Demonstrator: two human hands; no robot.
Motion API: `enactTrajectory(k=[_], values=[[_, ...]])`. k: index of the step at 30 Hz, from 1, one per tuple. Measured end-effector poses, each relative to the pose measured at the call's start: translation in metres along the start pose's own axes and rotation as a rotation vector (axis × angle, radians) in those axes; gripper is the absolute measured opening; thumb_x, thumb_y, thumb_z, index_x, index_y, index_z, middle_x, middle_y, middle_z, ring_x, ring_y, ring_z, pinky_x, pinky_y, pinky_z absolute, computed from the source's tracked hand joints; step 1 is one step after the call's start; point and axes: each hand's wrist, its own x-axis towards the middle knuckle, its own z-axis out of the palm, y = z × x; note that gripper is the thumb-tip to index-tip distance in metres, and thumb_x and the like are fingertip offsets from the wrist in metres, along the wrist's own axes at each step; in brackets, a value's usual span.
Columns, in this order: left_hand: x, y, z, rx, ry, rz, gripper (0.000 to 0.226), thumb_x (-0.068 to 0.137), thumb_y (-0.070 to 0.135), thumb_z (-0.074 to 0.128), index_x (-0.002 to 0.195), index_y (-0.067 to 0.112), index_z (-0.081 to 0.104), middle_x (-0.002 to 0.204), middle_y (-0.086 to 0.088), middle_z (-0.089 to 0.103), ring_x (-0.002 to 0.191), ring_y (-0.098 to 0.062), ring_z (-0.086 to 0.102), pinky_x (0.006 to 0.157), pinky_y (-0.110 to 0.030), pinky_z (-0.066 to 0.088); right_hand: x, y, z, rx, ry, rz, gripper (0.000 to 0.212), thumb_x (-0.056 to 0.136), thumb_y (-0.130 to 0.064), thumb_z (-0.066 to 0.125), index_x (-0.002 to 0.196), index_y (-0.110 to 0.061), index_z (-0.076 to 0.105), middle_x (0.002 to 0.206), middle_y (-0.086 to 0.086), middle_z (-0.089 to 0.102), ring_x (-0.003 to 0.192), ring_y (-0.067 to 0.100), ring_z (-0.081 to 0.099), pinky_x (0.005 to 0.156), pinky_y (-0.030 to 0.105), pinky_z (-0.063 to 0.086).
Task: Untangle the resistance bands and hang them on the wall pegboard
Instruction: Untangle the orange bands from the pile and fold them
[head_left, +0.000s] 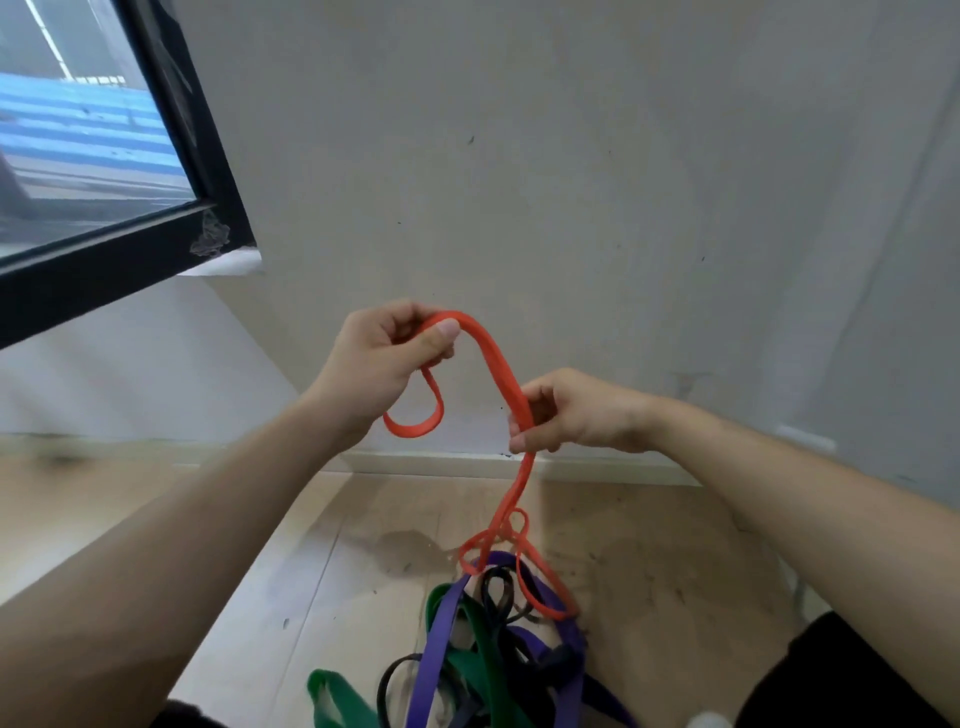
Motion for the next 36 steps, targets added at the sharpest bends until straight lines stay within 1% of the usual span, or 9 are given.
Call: enactTrajectory(k=[4,8,12,14,18,21,25,31,36], values=[[0.001,0.000,-0.011,-0.068,0.084,-0.009,0.009,0.097,0.012,0.063,0.098,0.009,0.071,0.078,-0.007,0.067,0.077,-0.016,0.064,0.080,-0.026,0.056,0.001,-0.002,-0.007,-0.013,0.141,-0.003,0.010,0.084,-0.009,0.078,0.080,-0.008,0.069,0.076,0.007,0.073,0.068,0.009,0.065,0.062,0.023,0.050],[0.003,-0.005,-0.021,-0.060,0.125,-0.053,0.016,0.099,0.014,0.060,0.102,0.001,0.070,0.079,-0.010,0.063,0.075,-0.019,0.061,0.079,-0.030,0.055,-0.004,-0.010,-0.020,0.014,0.300,-0.060,0.007,0.082,-0.007,0.079,0.082,-0.007,0.072,0.077,0.018,0.070,0.070,0.023,0.066,0.069,0.041,0.057],[0.004,-0.011,-0.030,-0.044,0.108,-0.124,0.018,0.098,0.015,0.062,0.104,0.000,0.070,0.077,-0.007,0.061,0.071,-0.015,0.059,0.074,-0.026,0.054,-0.014,-0.023,-0.029,-0.036,0.389,-0.140,0.005,0.084,-0.012,0.079,0.087,-0.009,0.075,0.073,0.010,0.067,0.066,0.012,0.061,0.062,0.021,0.049],[0.004,-0.013,-0.032,-0.041,0.056,-0.167,0.021,0.096,0.014,0.064,0.109,-0.001,0.070,0.077,-0.006,0.066,0.070,-0.015,0.061,0.076,-0.028,0.055,-0.019,-0.027,-0.032,-0.044,0.422,-0.163,0.006,0.086,-0.015,0.078,0.090,-0.010,0.076,0.076,0.013,0.067,0.065,0.008,0.058,0.062,0.017,0.048],[0.000,-0.011,-0.024,-0.021,-0.092,-0.198,0.020,0.093,0.014,0.067,0.111,0.004,0.072,0.077,-0.005,0.071,0.075,-0.015,0.066,0.079,-0.026,0.056,-0.024,-0.032,-0.037,-0.011,0.529,-0.216,0.004,0.087,-0.015,0.077,0.090,-0.013,0.077,0.074,-0.001,0.068,0.064,0.003,0.057,0.062,0.011,0.044],[-0.003,-0.004,-0.011,-0.075,-0.166,-0.172,0.026,0.089,0.020,0.070,0.111,0.006,0.073,0.077,-0.006,0.069,0.075,-0.016,0.065,0.074,-0.022,0.054,-0.027,-0.035,-0.036,-0.050,0.548,-0.225,0.004,0.087,-0.015,0.077,0.091,-0.016,0.077,0.074,-0.006,0.070,0.063,-0.002,0.059,0.062,0.010,0.045],[-0.004,0.004,0.000,-0.147,-0.252,-0.156,0.029,0.087,0.027,0.069,0.113,0.015,0.072,0.081,-0.007,0.068,0.079,-0.019,0.064,0.076,-0.026,0.053,-0.026,-0.034,-0.033,-0.143,0.529,-0.204,0.004,0.087,-0.016,0.076,0.091,-0.016,0.077,0.075,0.004,0.071,0.063,0.004,0.062,0.063,0.017,0.052],[0.000,0.004,0.000,-0.257,-0.213,-0.210,0.030,0.081,0.020,0.058,0.105,0.007,0.072,0.079,-0.009,0.067,0.077,-0.024,0.066,0.081,-0.033,0.055,-0.027,-0.029,-0.035,-0.112,0.476,-0.176,0.003,0.085,-0.011,0.077,0.086,-0.014,0.076,0.072,0.005,0.068,0.063,0.009,0.061,0.062,0.019,0.052],[-0.003,0.001,-0.004,-0.128,-0.245,-0.168,0.027,0.082,0.024,0.079,0.105,0.011,0.074,0.084,-0.007,0.073,0.080,-0.020,0.071,0.080,-0.029,0.057,-0.028,-0.029,-0.034,-0.086,0.439,-0.181,0.005,0.083,-0.007,0.077,0.080,-0.011,0.075,0.073,0.015,0.068,0.065,0.015,0.061,0.064,0.025,0.052]])
